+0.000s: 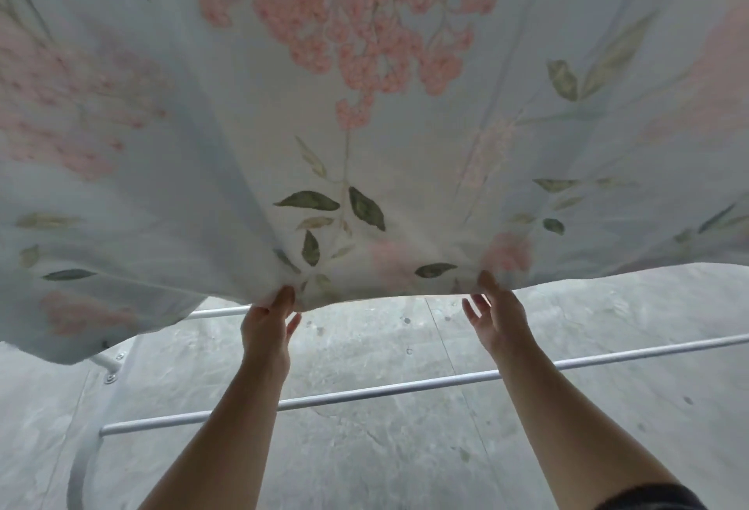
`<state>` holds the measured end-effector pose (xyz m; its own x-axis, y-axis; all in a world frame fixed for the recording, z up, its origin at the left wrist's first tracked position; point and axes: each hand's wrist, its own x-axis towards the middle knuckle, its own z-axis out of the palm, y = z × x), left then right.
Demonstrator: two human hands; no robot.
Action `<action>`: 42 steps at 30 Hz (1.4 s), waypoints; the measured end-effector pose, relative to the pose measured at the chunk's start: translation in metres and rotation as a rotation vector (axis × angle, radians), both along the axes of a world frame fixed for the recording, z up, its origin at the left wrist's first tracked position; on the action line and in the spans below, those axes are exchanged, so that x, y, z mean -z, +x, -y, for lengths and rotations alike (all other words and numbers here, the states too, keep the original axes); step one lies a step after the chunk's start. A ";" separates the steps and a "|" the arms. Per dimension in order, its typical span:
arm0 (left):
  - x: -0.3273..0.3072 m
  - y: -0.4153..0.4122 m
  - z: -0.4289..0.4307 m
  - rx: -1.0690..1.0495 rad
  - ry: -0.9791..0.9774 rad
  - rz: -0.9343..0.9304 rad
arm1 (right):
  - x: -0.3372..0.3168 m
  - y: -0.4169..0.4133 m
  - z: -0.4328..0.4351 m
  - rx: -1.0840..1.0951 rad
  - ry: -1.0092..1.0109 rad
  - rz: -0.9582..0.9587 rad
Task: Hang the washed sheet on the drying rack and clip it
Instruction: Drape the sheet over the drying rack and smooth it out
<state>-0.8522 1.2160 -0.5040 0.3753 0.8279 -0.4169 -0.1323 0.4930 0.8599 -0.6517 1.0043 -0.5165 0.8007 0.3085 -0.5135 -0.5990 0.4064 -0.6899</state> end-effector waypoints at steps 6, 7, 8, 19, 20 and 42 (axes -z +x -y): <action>0.005 0.003 0.004 -0.053 -0.052 0.022 | 0.006 0.009 0.010 -0.109 -0.054 0.004; 0.007 0.005 0.009 -0.017 -0.093 0.046 | 0.005 0.013 0.011 -0.096 -0.001 -0.006; 0.010 0.010 0.016 0.021 -0.140 0.082 | 0.003 0.019 0.015 -0.047 0.065 -0.015; 0.024 0.074 0.065 0.234 -0.310 0.209 | -0.011 0.074 0.024 -0.132 0.252 -0.024; 0.022 0.078 0.068 0.266 -0.310 0.234 | -0.009 0.072 0.024 -0.116 0.255 -0.035; 0.025 0.121 0.136 0.174 -0.126 -0.037 | 0.040 0.025 0.078 -0.001 -0.102 0.029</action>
